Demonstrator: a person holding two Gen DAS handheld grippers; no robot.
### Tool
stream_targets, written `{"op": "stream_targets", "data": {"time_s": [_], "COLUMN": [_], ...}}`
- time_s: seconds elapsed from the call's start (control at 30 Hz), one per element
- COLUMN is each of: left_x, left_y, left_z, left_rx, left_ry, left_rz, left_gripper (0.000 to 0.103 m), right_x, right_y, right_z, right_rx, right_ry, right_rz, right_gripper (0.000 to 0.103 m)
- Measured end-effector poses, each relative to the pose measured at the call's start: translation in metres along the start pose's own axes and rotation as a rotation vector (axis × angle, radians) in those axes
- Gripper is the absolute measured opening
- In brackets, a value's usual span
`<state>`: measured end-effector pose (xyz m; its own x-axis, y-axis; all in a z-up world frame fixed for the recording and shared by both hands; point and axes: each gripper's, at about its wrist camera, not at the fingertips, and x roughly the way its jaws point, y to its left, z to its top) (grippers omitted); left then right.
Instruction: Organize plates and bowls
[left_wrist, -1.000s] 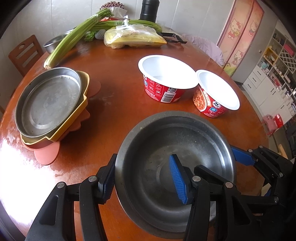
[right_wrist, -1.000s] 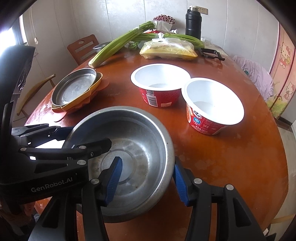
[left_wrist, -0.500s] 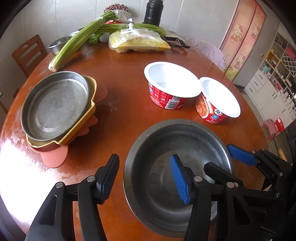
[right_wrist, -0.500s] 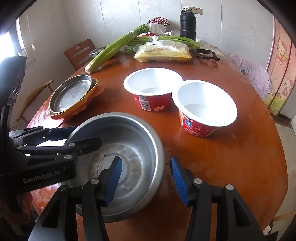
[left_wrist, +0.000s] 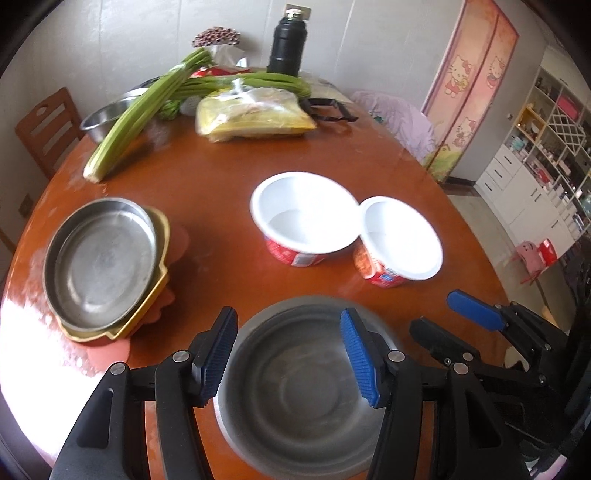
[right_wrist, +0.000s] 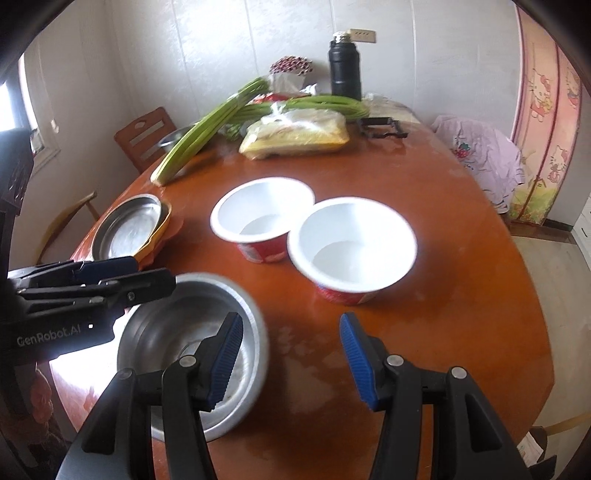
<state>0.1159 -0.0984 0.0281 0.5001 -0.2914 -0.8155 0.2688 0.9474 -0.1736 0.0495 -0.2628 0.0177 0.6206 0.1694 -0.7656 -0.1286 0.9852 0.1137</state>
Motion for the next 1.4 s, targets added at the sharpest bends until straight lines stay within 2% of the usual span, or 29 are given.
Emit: {"op": "stream_targets", "data": {"time_s": [0.43,0.6,1.07,1.4], "left_x": [0.02,0.033,0.063,0.076], "left_y": [-0.037,-0.051,-0.072,-0.075], "left_z": [0.024,0.03,0.045,0.049], "left_rx": [0.026,0.037,-0.012,-0.036], "left_ry": [0.034,0.069,0.131,0.156], "left_rz": [-0.043,-0.058,-0.077,-0.063], "left_gripper": [0.06,0.06,0.059,0.059], "right_x": [-0.009,-0.007,0.025,0.052], "right_y": [-0.049,-0.067,-0.104,-0.103], "right_z": [0.018,0.025,0.041,0.047], "right_rx": [0.065,0.079,0.071,0.018], "right_ry": [-0.036,-0.04,-0.006,0.031], "right_rz": [-0.05,-0.067,-0.076,-0.058], "right_gripper": [0.055,0.055,0.055,0.055]}}
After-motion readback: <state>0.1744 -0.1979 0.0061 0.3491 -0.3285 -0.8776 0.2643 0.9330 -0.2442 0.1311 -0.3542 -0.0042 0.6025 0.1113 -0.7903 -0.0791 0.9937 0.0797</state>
